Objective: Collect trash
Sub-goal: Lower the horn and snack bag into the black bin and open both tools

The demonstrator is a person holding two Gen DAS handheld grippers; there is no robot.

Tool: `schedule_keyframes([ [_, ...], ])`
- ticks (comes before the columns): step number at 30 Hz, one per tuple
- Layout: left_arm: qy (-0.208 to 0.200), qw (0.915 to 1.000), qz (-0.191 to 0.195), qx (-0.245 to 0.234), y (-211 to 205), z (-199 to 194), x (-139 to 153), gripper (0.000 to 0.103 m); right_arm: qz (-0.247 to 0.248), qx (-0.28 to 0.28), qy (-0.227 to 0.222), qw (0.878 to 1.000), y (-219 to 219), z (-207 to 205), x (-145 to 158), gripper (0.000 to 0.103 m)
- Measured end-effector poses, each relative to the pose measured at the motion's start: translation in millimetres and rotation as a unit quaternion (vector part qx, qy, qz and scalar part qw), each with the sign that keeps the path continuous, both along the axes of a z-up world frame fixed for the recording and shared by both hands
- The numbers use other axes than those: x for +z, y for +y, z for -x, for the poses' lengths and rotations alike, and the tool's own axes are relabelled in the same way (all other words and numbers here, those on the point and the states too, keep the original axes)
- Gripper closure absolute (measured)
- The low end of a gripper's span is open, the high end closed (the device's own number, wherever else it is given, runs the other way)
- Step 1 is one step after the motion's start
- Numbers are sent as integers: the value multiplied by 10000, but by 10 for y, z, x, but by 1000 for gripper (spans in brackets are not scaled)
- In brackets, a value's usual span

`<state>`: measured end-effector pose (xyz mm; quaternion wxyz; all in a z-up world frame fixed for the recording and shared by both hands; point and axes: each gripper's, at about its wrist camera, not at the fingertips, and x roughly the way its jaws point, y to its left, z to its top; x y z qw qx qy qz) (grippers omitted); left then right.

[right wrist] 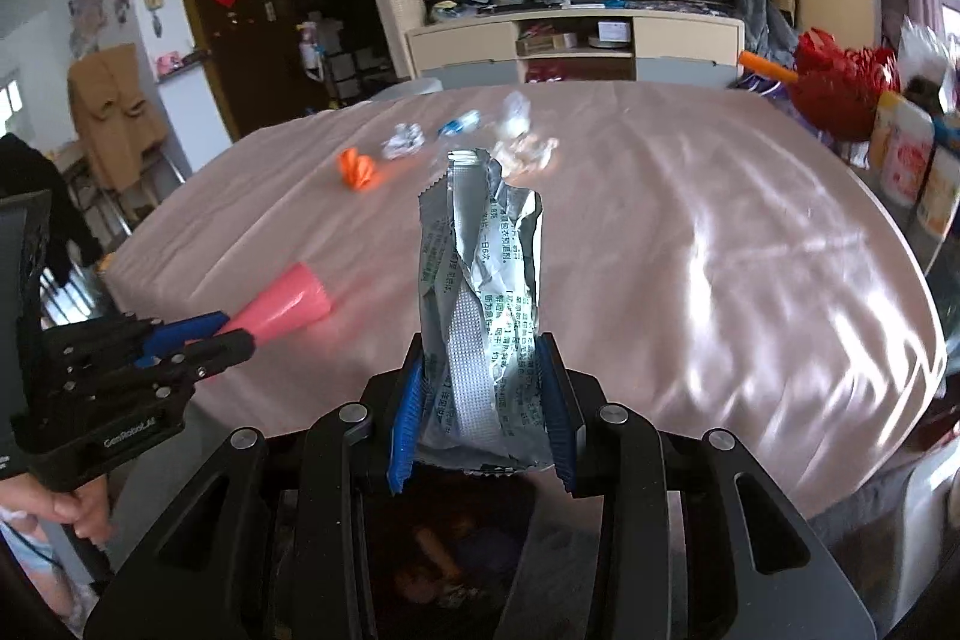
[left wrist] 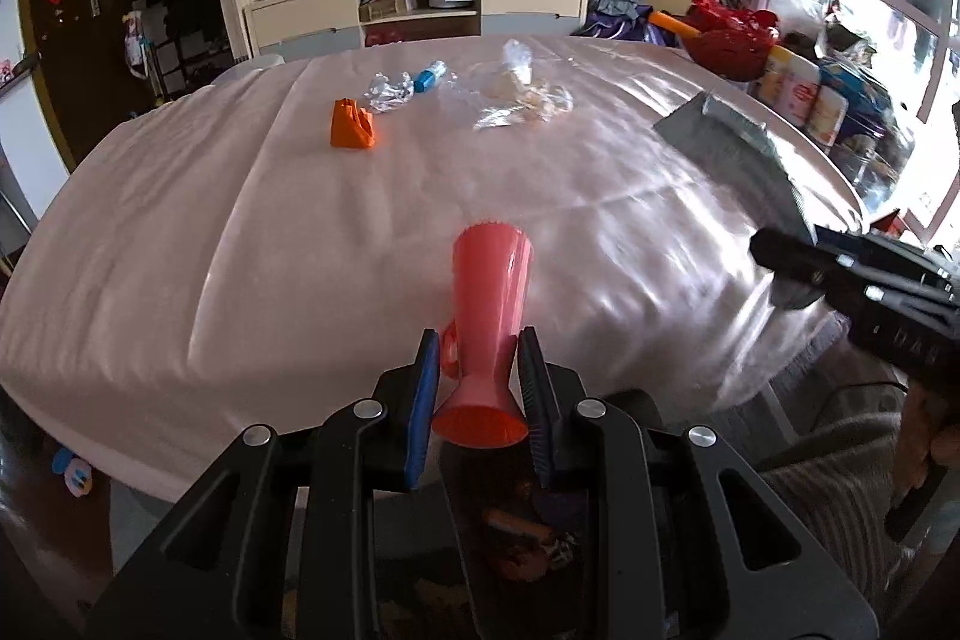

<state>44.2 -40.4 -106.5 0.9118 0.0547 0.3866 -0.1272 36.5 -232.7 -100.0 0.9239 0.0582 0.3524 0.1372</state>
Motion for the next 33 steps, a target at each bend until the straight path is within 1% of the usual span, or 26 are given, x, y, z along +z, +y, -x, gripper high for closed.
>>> schedule_keyframes([
  [5,-81,9999,-22,-106,-21,272,22,78,-302,53,31,9995,19,274,-93,66],
  [9,-35,9998,-79,-174,-11,478,-24,78,-383,93,206,9990,82,389,-218,66],
  [14,241,9995,-102,-181,31,625,-227,78,-331,24,537,9980,171,468,-428,66],
  [18,606,9979,-58,-220,51,675,-478,79,-349,59,795,9962,231,513,-598,66],
  [19,685,9974,-48,-238,44,687,-537,84,-341,77,849,9958,247,520,-638,66],
  [20,762,9967,-42,-261,27,704,-596,103,-318,92,907,9953,254,531,-685,66],
  [23,1025,9944,33,-261,37,679,-764,103,-252,114,1068,9939,284,529,-803,66],
  [27,1199,9925,0,-228,36,650,-923,103,-124,105,1262,9919,313,509,-913,66],
  [33,1230,9921,-35,-249,27,644,-946,103,12,93,1551,9878,334,490,-1026,66],
])
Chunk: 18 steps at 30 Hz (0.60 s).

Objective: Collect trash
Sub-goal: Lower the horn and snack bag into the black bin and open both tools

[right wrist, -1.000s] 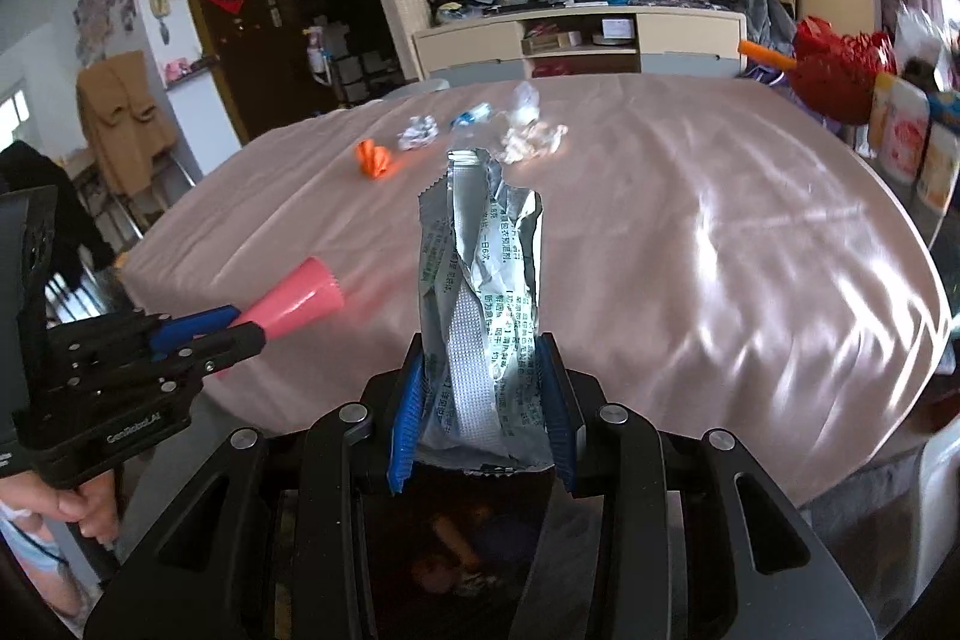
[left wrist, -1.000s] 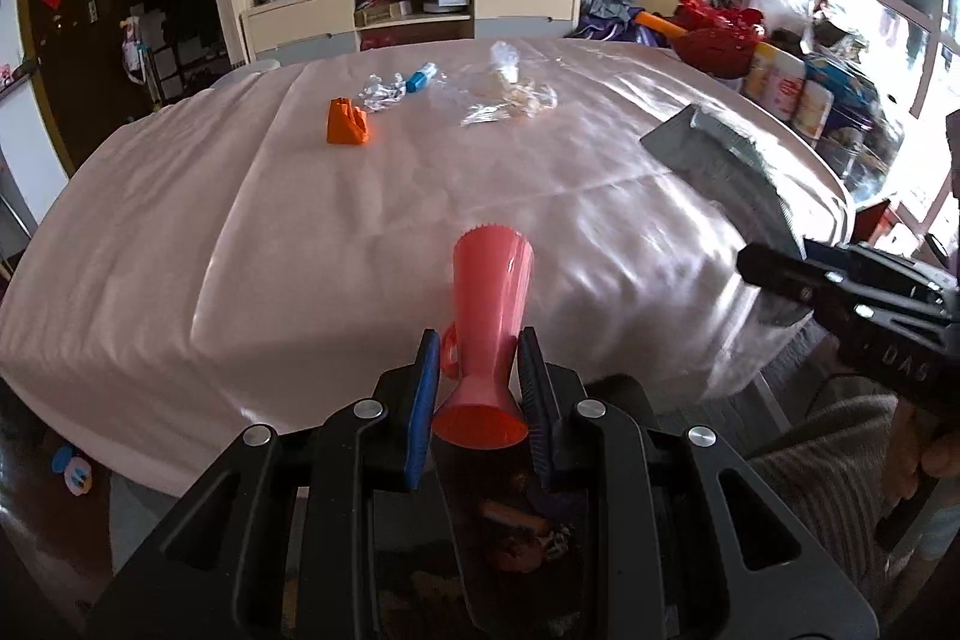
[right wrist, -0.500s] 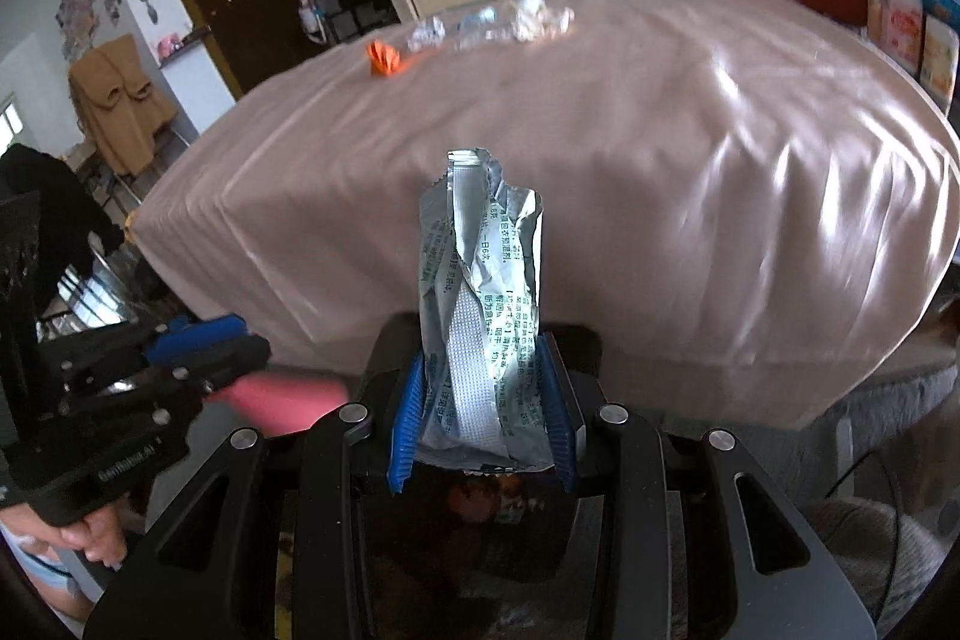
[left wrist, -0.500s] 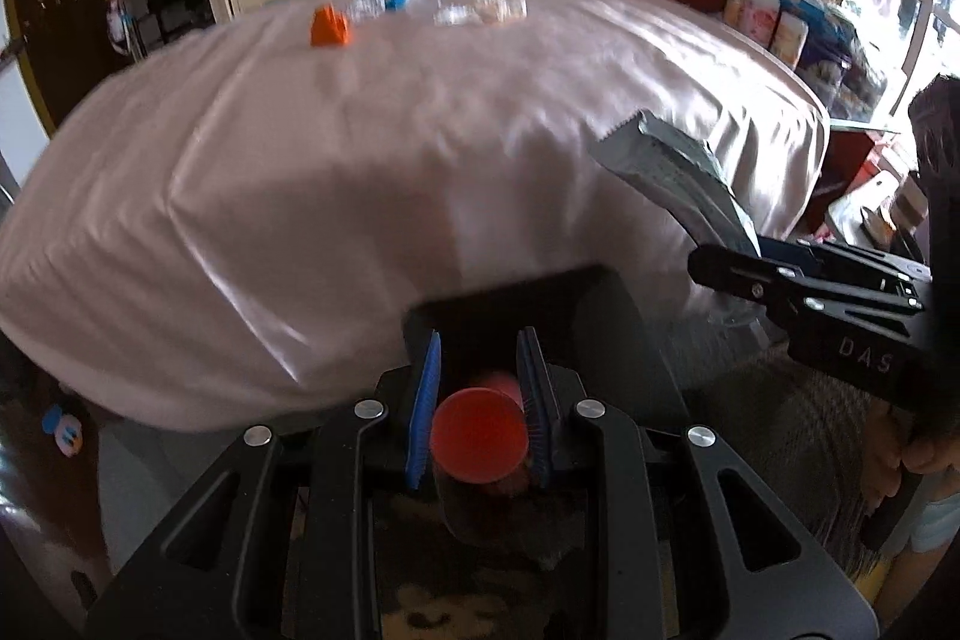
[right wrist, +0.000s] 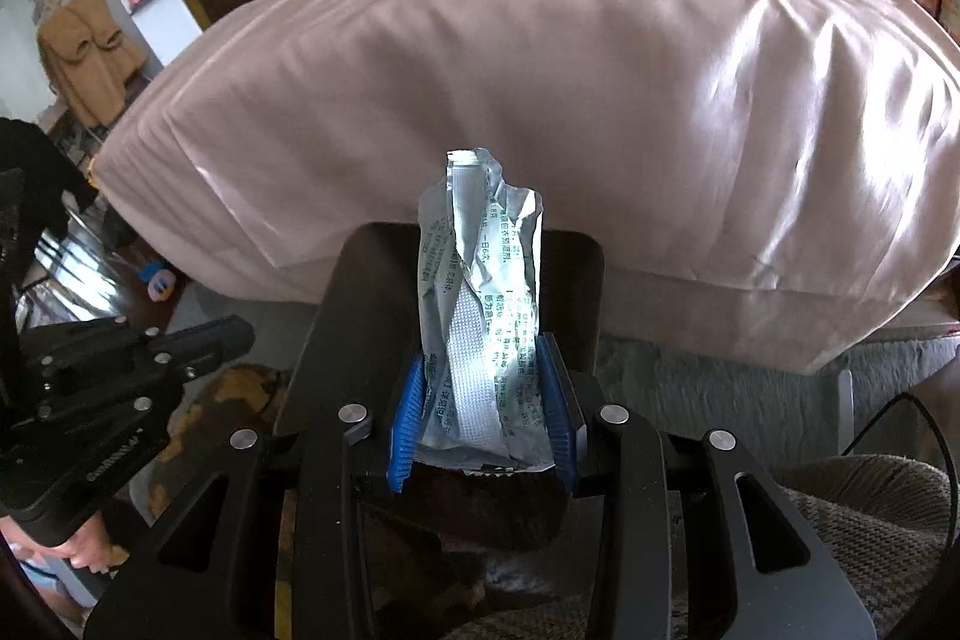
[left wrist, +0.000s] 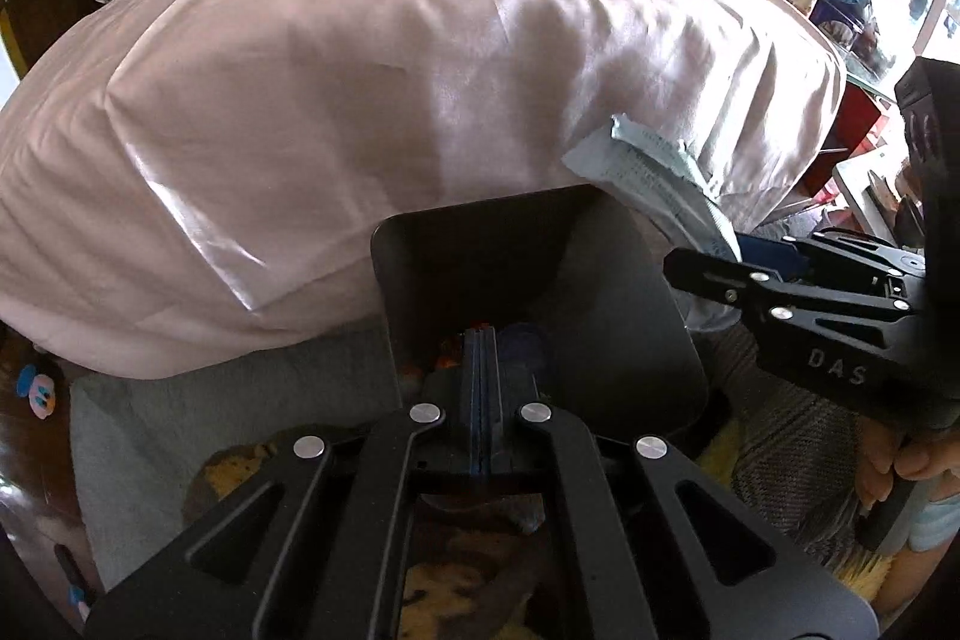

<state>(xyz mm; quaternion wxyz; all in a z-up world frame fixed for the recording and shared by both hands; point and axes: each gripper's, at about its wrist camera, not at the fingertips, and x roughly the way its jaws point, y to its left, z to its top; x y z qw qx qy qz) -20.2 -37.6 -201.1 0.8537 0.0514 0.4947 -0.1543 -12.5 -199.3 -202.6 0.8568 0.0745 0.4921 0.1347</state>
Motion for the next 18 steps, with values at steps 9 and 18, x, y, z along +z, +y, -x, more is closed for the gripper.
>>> schedule_keyframes([
  [9,66,10000,-41,55,54,-7,-29,103,-228,-224,102,9994,-100,-16,4,25],
  [18,256,9997,-41,50,123,-29,-174,103,-665,-630,237,9955,-429,-60,-48,10],
])
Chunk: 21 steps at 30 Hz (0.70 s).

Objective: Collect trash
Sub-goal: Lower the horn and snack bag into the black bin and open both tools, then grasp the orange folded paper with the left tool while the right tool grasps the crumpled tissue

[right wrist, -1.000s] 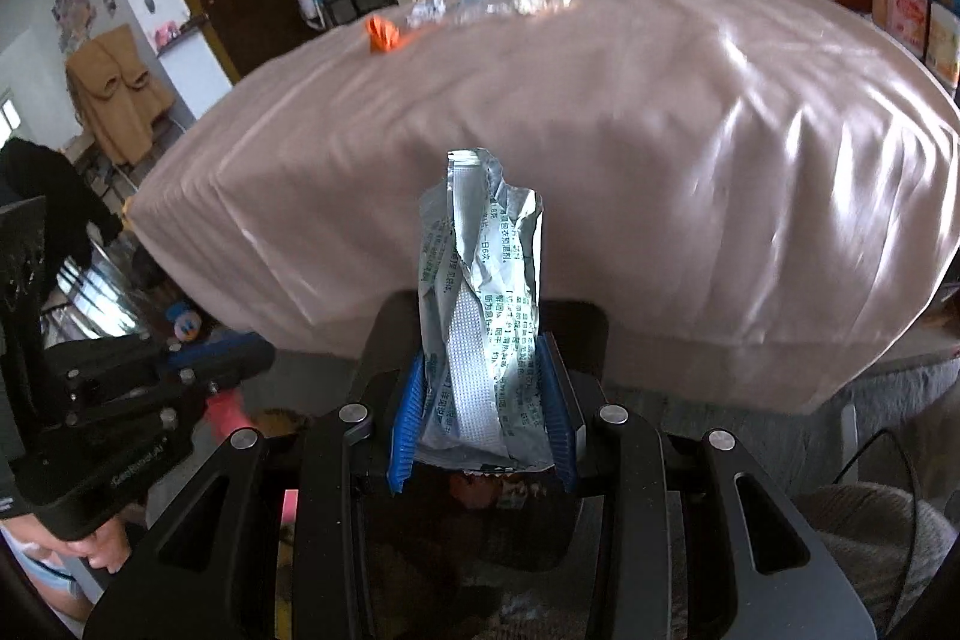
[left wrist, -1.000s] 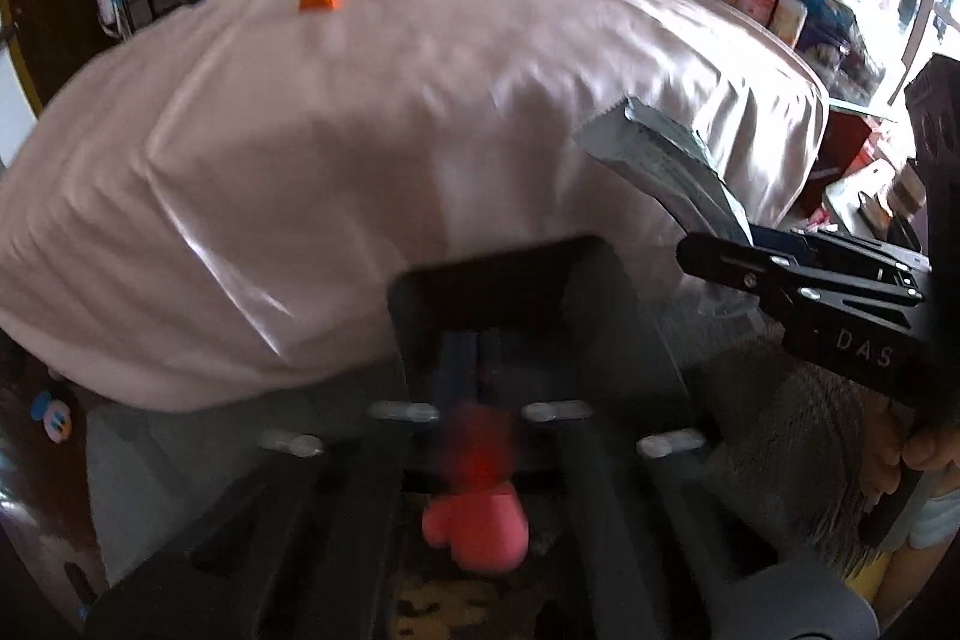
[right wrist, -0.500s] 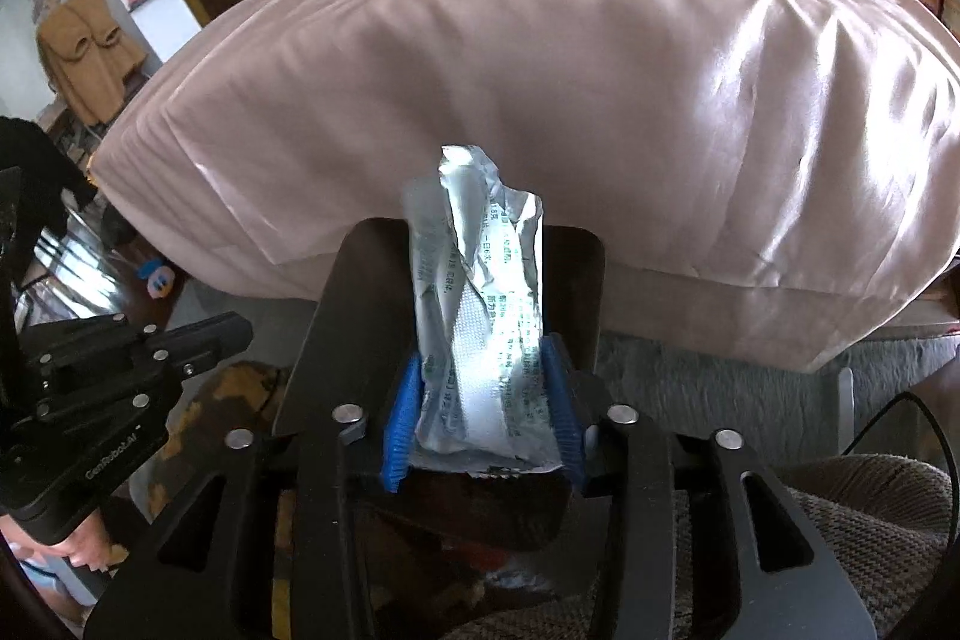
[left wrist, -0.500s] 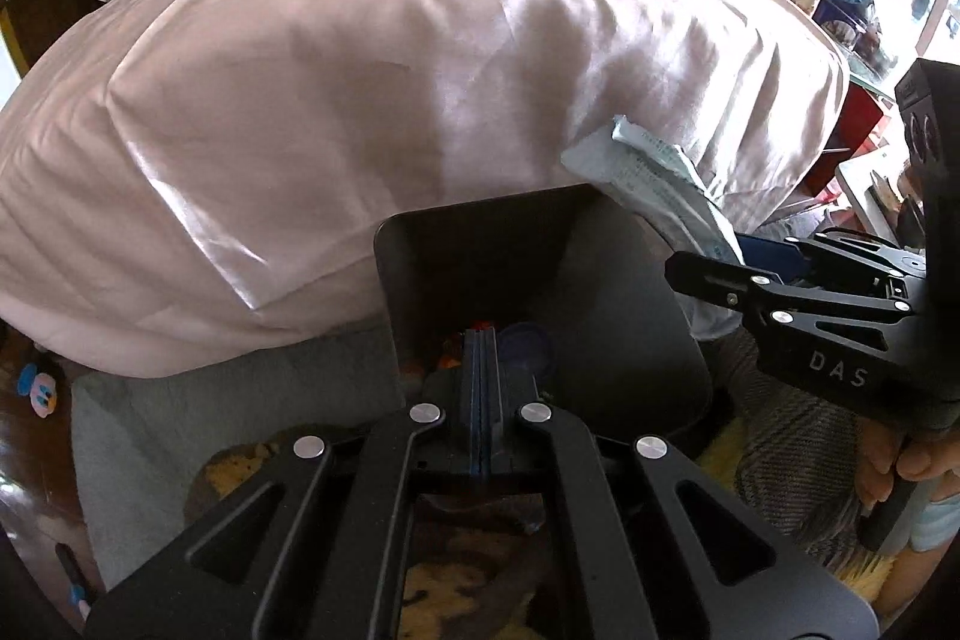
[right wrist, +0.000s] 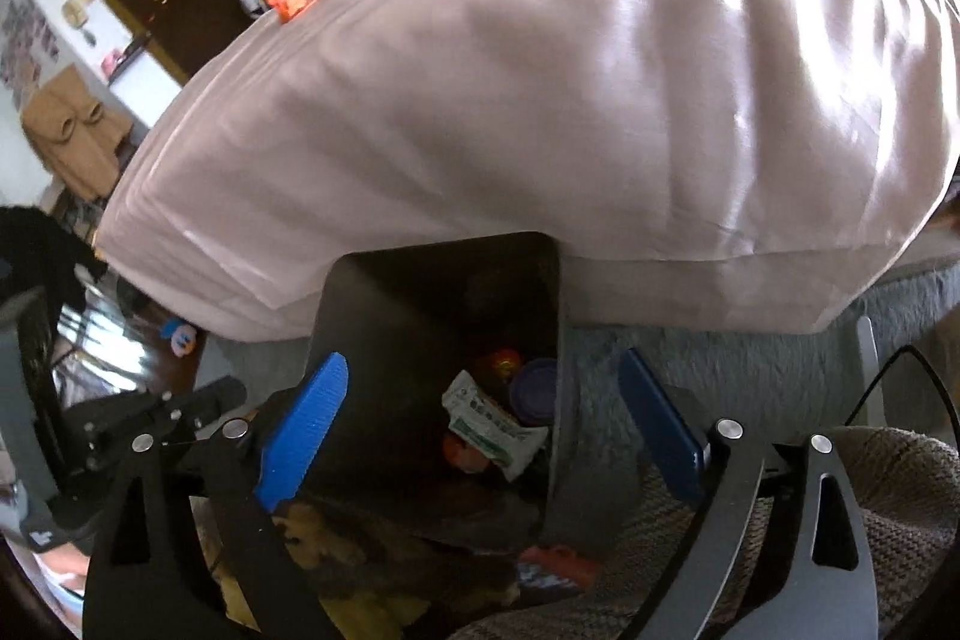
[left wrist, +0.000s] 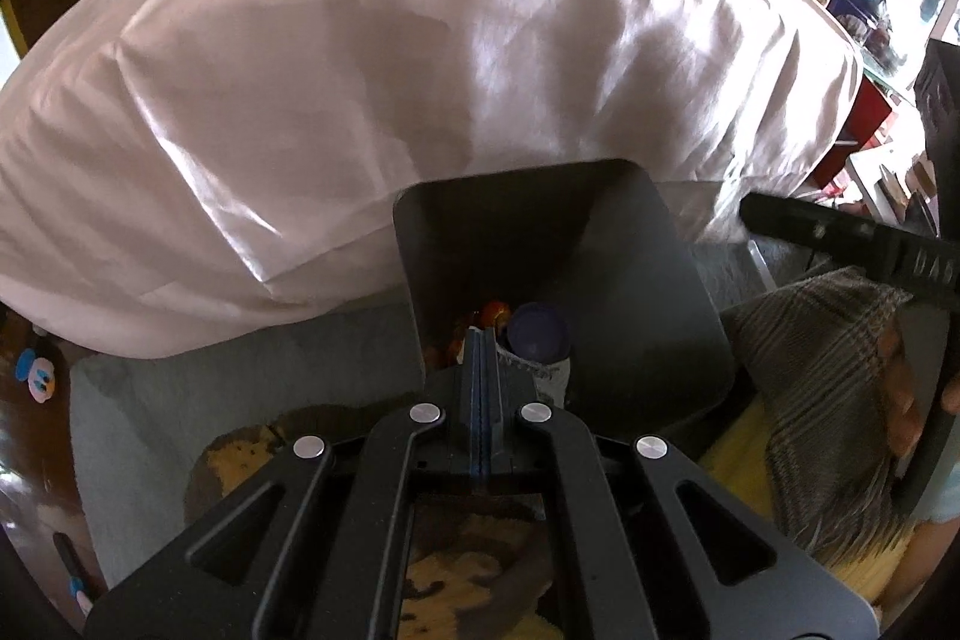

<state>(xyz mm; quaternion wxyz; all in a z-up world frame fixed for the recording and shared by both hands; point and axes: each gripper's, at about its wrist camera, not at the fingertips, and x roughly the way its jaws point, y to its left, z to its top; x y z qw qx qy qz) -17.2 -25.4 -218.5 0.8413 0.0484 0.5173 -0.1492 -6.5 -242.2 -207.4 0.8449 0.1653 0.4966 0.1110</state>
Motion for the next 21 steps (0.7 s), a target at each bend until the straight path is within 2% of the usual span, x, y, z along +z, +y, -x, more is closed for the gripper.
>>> schedule_keyframes([
  [5,143,9998,47,-163,-48,-38,-125,103,65,-142,125,9998,-87,-10,-68,10],
  [10,116,9996,114,-248,-72,-84,-112,103,110,-152,160,9997,-97,3,-80,10],
  [13,-83,9995,144,-284,-67,-112,26,103,-61,-44,-23,10000,-103,14,-6,10],
  [17,-356,9991,139,-183,-32,-179,224,103,256,-112,-241,9993,-56,-20,113,10],
  [21,-589,9982,51,-62,0,-260,397,103,277,-173,-406,9986,-84,-81,286,10],
])
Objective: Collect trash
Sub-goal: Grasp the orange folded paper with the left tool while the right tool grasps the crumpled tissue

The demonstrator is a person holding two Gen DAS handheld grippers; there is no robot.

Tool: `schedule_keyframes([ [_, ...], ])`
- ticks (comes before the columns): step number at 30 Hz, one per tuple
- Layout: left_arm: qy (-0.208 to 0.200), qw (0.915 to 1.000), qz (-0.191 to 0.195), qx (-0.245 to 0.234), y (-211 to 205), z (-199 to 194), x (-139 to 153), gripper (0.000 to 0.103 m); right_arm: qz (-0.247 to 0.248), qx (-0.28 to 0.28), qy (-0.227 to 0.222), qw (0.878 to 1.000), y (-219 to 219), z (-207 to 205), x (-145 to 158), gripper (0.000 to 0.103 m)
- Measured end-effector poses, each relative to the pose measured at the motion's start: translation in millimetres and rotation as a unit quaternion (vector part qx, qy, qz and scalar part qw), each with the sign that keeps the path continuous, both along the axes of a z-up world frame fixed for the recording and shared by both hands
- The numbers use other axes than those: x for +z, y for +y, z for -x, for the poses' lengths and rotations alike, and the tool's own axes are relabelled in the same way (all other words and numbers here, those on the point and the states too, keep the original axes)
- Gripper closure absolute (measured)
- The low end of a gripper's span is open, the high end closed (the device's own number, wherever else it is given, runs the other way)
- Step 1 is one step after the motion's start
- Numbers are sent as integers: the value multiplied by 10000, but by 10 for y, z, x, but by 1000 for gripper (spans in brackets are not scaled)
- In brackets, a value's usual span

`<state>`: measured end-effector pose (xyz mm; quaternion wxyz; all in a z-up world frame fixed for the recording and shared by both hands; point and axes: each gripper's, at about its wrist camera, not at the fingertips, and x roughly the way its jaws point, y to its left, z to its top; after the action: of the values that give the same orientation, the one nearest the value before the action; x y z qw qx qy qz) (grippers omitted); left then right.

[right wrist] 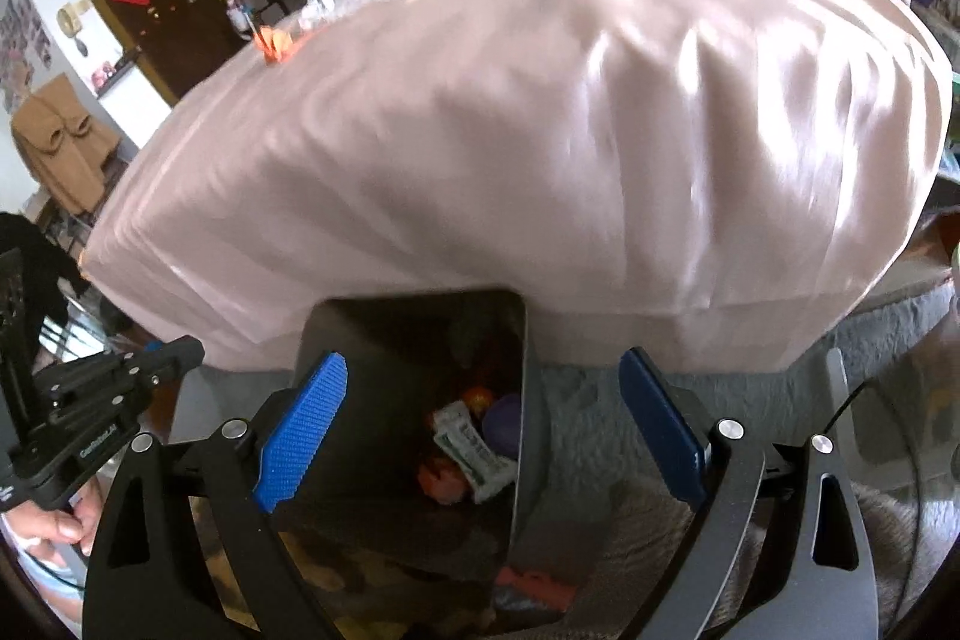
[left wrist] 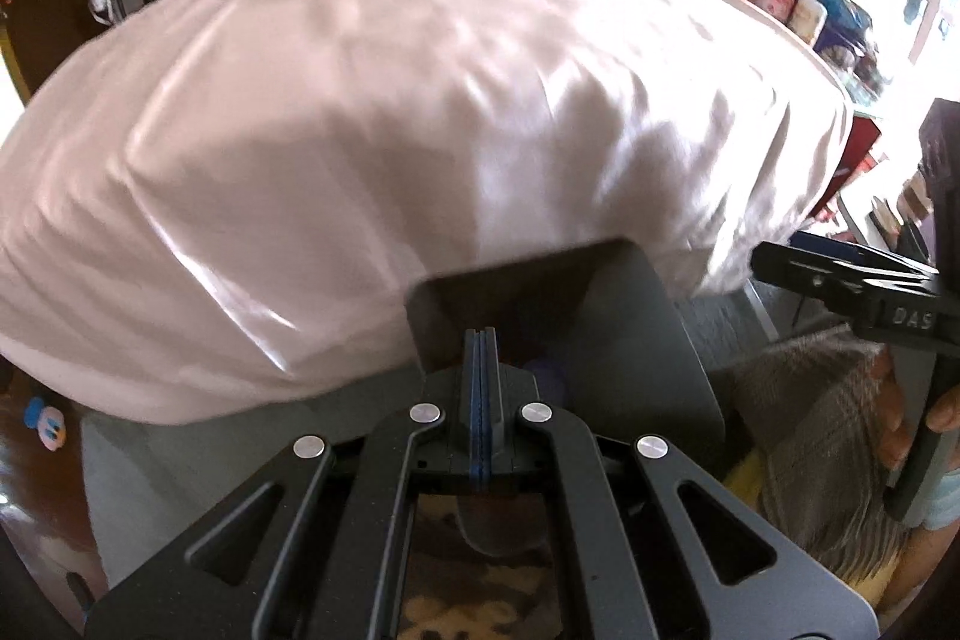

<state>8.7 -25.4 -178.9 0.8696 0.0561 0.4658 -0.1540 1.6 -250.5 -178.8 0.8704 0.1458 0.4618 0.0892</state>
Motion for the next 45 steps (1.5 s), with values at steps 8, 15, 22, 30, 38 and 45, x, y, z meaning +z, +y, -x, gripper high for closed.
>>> schedule_keyframes([
  [8,-415,9983,-47,414,166,-417,377,95,369,106,-612,9974,7,-387,690,10],
  [15,-807,9951,-29,566,244,-890,685,63,703,264,-865,9934,164,-1040,1051,8],
  [22,-867,9930,19,803,378,-1554,825,46,790,194,-715,9941,335,-1768,905,8],
  [30,-846,9921,-57,925,429,-2197,824,30,672,-21,-635,9957,384,-2319,795,11],
  [38,-630,9934,-114,952,366,-2705,686,22,190,-124,-426,9988,357,-2680,656,25],
  [45,-504,9946,-115,899,317,-2884,554,31,528,-72,-357,9979,444,-2772,495,58],
])
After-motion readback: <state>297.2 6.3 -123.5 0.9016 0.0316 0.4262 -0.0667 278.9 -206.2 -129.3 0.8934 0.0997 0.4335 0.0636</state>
